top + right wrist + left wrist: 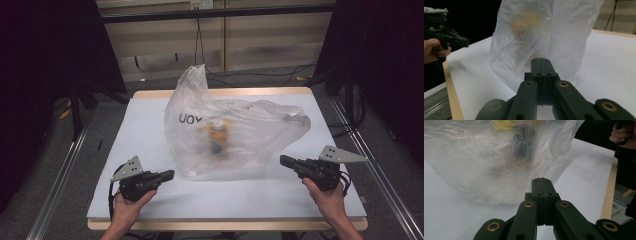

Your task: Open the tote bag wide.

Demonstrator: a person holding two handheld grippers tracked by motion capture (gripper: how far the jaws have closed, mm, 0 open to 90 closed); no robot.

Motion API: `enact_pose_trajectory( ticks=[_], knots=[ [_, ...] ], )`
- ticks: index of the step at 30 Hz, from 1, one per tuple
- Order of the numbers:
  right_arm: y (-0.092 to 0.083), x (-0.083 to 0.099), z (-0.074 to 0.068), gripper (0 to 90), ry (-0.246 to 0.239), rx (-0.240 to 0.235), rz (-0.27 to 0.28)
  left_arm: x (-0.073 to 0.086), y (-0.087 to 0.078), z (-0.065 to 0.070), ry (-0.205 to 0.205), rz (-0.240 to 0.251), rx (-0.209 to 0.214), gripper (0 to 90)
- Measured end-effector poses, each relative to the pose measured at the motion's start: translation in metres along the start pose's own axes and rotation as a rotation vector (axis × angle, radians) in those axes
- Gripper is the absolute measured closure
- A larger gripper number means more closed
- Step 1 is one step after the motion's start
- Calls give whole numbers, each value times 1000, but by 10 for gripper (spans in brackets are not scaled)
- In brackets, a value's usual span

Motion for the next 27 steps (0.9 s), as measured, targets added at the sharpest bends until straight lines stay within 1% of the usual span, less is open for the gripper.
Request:
enact_pose_trajectory(
  ticks=[1, 2, 4, 6, 7, 8, 9, 10, 12, 13, 16, 17, 18, 19, 20, 21, 22, 23, 24, 25, 27],
  knots=[
    [1, -2, -1, 900, -1, -4, 0, -3, 4, -1, 18, -7, 0, 900],
    [3, -4, -2, 900, -5, -9, 1, -3, 4, -1, 18, -7, 0, 900],
    [5, -5, -3, 900, -10, -16, -4, -8, 8, -2, 9, 8, 9, 900],
    [11, -13, -5, 900, -12, -29, 4, -12, 13, -4, 10, 6, 8, 900],
    [12, -15, -5, 900, -18, -27, 4, -15, 20, -4, 15, 7, 13, 900],
    [14, -19, -6, 900, -19, -31, 11, -17, 22, -4, 20, 5, 20, 900],
    [14, -19, -6, 900, -19, -31, 11, -17, 22, -4, 20, 5, 20, 900],
    [16, -25, -8, 900, -30, -33, 15, -20, 26, -2, 38, 3, 25, 900],
    [17, -33, -9, 900, -38, -29, 26, -23, 27, -2, 36, 7, 26, 900],
    [18, -36, -9, 900, -40, -34, 28, -27, 27, -2, 40, 16, 26, 900],
    [20, -47, -8, 900, -38, -37, 45, -32, 30, -7, 39, 26, 23, 900],
    [20, -50, -7, 900, -46, -35, 49, -35, 31, -10, 39, 31, 16, 900],
    [20, -50, -7, 900, -46, -35, 49, -35, 31, -10, 39, 31, 16, 900],
    [22, -58, -3, 900, -49, -31, 58, -40, 34, -15, 30, 43, 11, 900],
    [22, -58, -3, 900, -49, -31, 58, -40, 34, -15, 30, 43, 11, 900],
    [23, -64, -1, 900, -43, -26, 61, -47, 38, -20, 25, 55, 3, 900],
    [24, -67, 0, 900, -46, -26, 60, -51, 40, -22, 23, 60, 9, 900],
    [25, -70, 2, 900, -50, -24, 66, -54, 42, -24, 30, 63, 7, 900],
    [27, -74, 3, 900, -50, -24, 70, -54, 42, -24, 30, 63, 7, 900],
    [29, -77, 4, 900, -51, -26, 71, -61, 47, -26, 30, 71, 5, 900],
    [30, -80, 6, 900, -50, -20, 75, -64, 49, -27, 37, 71, 1, 900]
  ],
)
Point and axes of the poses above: each handheld gripper's, and its own axes: y roughly forward along the jaws, x roughly out of its underside, z roughly to its right, the point moved 9 cm from there along y, roughly forward along the jaws, and after that the axes turned 5 degrees about z, right-handed, at the moved point
